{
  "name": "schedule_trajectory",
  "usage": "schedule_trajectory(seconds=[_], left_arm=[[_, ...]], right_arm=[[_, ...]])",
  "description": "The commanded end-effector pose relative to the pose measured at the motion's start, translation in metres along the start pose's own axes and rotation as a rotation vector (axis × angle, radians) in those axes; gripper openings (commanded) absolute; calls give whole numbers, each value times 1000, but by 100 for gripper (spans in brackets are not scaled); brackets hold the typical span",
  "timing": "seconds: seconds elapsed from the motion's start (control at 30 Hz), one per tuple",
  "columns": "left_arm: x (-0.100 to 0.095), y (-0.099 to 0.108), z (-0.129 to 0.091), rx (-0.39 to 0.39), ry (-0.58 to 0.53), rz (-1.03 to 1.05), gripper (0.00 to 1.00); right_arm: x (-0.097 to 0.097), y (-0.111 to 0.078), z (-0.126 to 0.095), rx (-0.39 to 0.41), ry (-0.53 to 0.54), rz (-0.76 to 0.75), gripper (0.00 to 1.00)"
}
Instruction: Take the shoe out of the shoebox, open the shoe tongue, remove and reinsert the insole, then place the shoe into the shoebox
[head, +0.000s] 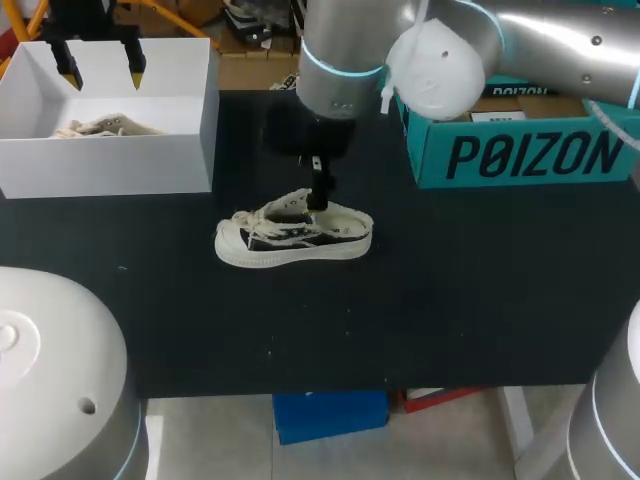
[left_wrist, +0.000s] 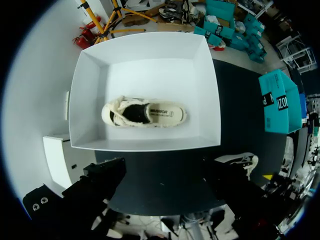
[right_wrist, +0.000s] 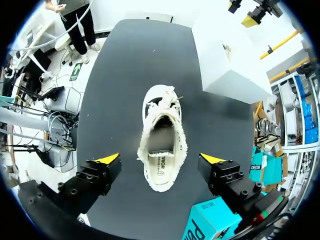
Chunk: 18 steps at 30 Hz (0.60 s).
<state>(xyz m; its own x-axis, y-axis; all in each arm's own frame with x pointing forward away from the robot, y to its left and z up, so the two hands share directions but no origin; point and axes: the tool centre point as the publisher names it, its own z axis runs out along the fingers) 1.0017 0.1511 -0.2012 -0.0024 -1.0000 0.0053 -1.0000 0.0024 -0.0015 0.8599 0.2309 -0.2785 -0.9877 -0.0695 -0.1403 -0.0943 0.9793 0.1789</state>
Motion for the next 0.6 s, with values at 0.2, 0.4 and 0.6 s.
schedule_trajectory(seconds=[0.2, 0.4, 0.6], left_arm=[[1, 1, -1, -2, -3, -1, 100], [1, 1, -1, -2, -3, -1, 100], [1, 1, -1, -2, -3, -1, 100]], right_arm=[[1, -31, 4, -230, -21, 3, 100], [0, -34, 6, -219, -12, 3, 100], [0, -34, 6, -219, -12, 3, 100]])
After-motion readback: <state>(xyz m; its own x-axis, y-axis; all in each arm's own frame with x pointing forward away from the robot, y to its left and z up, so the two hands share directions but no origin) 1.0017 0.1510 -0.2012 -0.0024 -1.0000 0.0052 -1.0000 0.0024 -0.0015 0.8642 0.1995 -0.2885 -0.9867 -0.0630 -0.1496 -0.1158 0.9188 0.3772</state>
